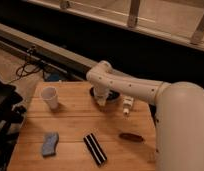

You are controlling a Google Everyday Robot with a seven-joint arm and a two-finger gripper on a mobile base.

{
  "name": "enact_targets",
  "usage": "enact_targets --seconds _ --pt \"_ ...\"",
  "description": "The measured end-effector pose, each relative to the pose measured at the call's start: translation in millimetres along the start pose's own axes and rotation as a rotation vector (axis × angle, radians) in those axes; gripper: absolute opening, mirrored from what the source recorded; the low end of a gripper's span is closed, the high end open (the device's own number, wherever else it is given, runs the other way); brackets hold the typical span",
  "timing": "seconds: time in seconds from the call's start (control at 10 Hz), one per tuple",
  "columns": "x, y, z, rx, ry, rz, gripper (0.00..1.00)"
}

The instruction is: Drag the ceramic bowl in a circle

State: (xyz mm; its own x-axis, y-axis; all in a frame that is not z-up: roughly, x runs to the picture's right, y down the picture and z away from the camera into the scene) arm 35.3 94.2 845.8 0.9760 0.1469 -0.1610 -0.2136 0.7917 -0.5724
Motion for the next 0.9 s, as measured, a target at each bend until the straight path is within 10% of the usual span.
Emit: enact_targets --seconds 0.4,0.9 --pt "17.0 33.3 -2.0 -0.027 -0.019 -0.037 0.00" --pt "-76.9 51.7 5.4 -0.060 -0.078 -0.183 0.00"
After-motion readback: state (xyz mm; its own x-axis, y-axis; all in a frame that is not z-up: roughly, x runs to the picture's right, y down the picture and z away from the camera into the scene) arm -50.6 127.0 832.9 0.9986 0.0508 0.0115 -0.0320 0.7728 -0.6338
